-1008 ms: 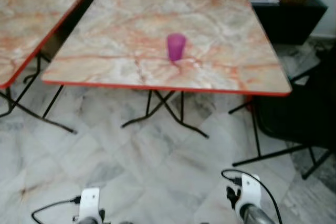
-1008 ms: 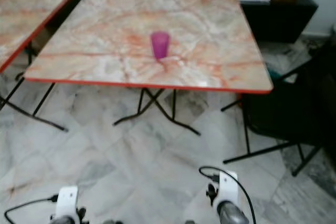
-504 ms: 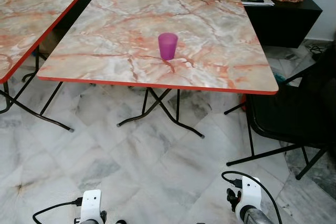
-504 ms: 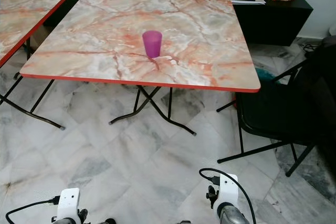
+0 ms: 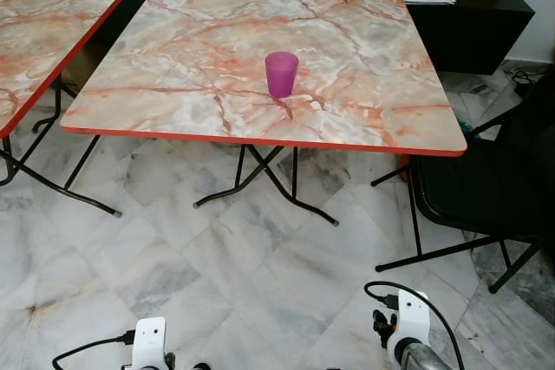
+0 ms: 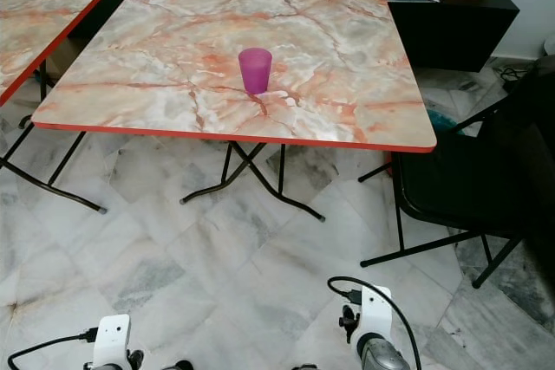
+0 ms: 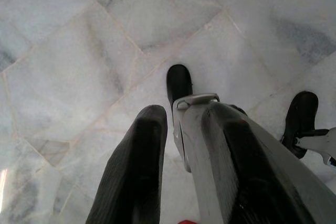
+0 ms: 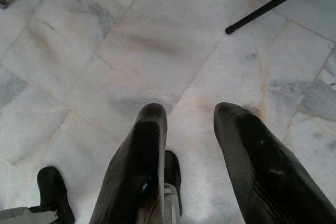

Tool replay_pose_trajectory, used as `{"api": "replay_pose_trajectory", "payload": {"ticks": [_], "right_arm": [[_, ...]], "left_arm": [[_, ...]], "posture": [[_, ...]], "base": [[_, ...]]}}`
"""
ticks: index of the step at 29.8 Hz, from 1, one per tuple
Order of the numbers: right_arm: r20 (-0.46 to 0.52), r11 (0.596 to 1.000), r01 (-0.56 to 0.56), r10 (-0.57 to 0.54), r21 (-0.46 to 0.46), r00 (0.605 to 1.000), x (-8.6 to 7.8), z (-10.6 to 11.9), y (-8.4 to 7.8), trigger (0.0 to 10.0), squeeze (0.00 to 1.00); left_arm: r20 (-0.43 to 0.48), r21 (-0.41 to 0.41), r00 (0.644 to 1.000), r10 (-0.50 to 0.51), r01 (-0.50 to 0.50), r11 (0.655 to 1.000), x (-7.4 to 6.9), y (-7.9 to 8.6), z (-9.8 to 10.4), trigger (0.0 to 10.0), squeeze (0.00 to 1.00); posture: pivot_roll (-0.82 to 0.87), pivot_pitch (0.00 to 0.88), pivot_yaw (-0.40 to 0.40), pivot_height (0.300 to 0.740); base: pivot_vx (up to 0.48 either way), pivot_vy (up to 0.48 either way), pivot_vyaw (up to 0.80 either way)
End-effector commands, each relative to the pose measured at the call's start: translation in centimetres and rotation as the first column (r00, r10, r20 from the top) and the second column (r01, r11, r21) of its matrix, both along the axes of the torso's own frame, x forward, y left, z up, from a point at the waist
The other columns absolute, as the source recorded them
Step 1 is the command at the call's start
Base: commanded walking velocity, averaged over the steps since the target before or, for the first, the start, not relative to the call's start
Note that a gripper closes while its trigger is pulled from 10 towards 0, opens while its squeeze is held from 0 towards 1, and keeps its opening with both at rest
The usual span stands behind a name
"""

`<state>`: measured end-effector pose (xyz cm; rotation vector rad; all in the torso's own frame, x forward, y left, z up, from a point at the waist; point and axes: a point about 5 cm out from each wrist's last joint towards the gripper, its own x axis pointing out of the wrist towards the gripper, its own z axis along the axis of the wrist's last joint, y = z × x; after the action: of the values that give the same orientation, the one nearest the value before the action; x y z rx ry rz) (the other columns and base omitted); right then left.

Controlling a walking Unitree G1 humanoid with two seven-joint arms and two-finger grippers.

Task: Setting the table

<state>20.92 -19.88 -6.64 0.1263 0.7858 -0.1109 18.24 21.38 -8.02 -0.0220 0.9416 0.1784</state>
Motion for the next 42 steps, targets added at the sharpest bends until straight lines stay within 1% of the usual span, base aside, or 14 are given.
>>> {"api": "replay_pose_trajectory", "payload": {"ticks": [1, 15, 27, 29, 36, 39, 42], "right_arm": [[-0.012, 1.000, 0.005, -0.005, -0.002, 1.000, -0.34, -0.20, -0.02, 10.0, 0.00], [-0.009, 1.000, 0.003, -0.003, -0.001, 1.000, -0.32, -0.21, 0.14, 10.0, 0.00], [-0.011, 1.000, 0.003, -0.003, 0.002, 1.000, -0.35, -0.26, 0.36, 10.0, 0.00], [-0.011, 1.000, 0.004, -0.004, 0.002, 1.000, -0.35, -0.26, 0.39, 10.0, 0.00], [-0.007, 1.000, 0.007, -0.007, 0.003, 1.000, -0.27, -0.22, 0.46, 10.0, 0.00], [-0.003, 1.000, 0.009, -0.009, 0.004, 1.000, -0.15, -0.16, 0.47, 10.0, 0.00], [0.000, 1.000, 0.009, -0.009, 0.006, 1.000, -0.05, -0.11, 0.50, 10.0, 0.00]], "left_arm": [[-0.034, -0.005, 0.999, 0.021, -0.021, 1.000, -0.91, 0.34, -0.39, 10.0, 0.00], [-0.040, 0.001, 0.999, 0.017, -0.017, 1.000, -1.03, 0.41, -0.44, 10.0, 0.00], [-0.041, 0.010, 0.999, 0.004, -0.004, 1.000, -0.96, 0.66, -0.35, 10.0, 0.00], [-0.041, 0.011, 0.999, 0.003, -0.002, 1.000, -0.99, 0.74, -0.35, 10.0, 0.00], [-0.046, 0.013, 0.999, 0.003, -0.002, 1.000, -1.15, 0.88, -0.39, 10.0, 0.00], [-0.047, 0.015, 0.999, 0.004, -0.003, 1.000, -1.15, 0.83, -0.41, 10.0, 0.00], [-0.048, 0.019, 0.999, -0.001, 0.002, 1.000, -1.14, 0.81, -0.41, 10.0, 0.00]], "posture": [[-0.09, 0.151, -0.023, 0.740], [-0.09, 0.131, -0.019, 0.740], [-0.09, 0.128, -0.011, 0.740], [-0.09, 0.130, -0.010, 0.740], [-0.09, 0.136, -0.007, 0.740], [-0.09, 0.142, -0.006, 0.740], [-0.08, 0.144, -0.006, 0.740]], "base": [[0.000, 0.000, 0.00], [0.000, 0.347, 0.00], [0.000, 0.422, 0.00], [0.000, 0.274, 0.00], [0.000, 0.000, 0.00], [0.000, 0.405, 0.00], [0.000, 0.000, 0.00]]}}
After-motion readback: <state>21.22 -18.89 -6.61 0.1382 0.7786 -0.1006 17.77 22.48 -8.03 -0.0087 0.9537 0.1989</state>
